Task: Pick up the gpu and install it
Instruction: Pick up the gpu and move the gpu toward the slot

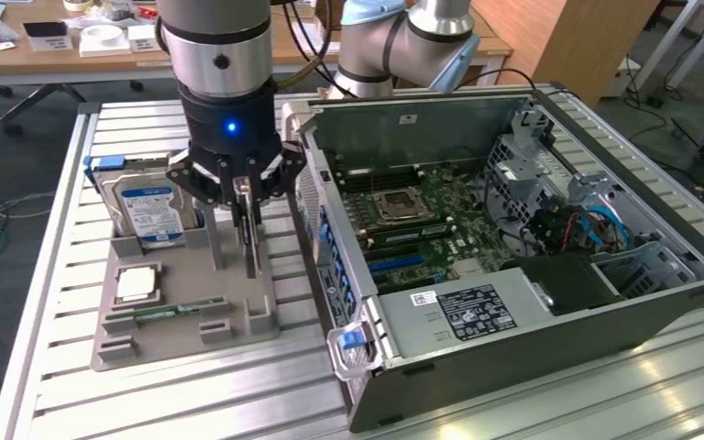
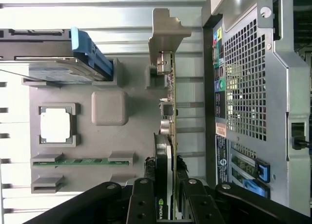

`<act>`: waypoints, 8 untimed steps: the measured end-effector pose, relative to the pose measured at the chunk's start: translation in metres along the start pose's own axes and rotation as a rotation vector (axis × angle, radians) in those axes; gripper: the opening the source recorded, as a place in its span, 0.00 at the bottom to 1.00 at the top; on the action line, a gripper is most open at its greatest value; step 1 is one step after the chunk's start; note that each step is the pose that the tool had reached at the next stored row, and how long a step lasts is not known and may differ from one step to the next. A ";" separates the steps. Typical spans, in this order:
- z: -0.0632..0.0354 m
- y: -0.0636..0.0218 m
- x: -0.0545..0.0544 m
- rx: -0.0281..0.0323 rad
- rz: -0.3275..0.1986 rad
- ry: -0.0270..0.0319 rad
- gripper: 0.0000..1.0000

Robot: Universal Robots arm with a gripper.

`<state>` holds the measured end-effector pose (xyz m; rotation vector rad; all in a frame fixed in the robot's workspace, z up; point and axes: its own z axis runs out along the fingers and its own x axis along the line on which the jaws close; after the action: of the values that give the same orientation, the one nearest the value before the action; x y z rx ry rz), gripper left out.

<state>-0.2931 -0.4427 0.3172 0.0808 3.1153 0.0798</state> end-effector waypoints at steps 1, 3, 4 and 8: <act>-0.0017 0.0001 0.000 -0.0001 0.000 -0.0001 0.27; -0.0049 0.0003 0.000 0.0000 0.000 0.0000 0.27; -0.0066 0.0004 0.000 -0.0001 0.000 0.0000 0.27; -0.0129 0.0007 0.000 0.0000 0.000 0.0000 0.27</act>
<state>-0.2931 -0.4427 0.3301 0.0809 3.1154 0.0798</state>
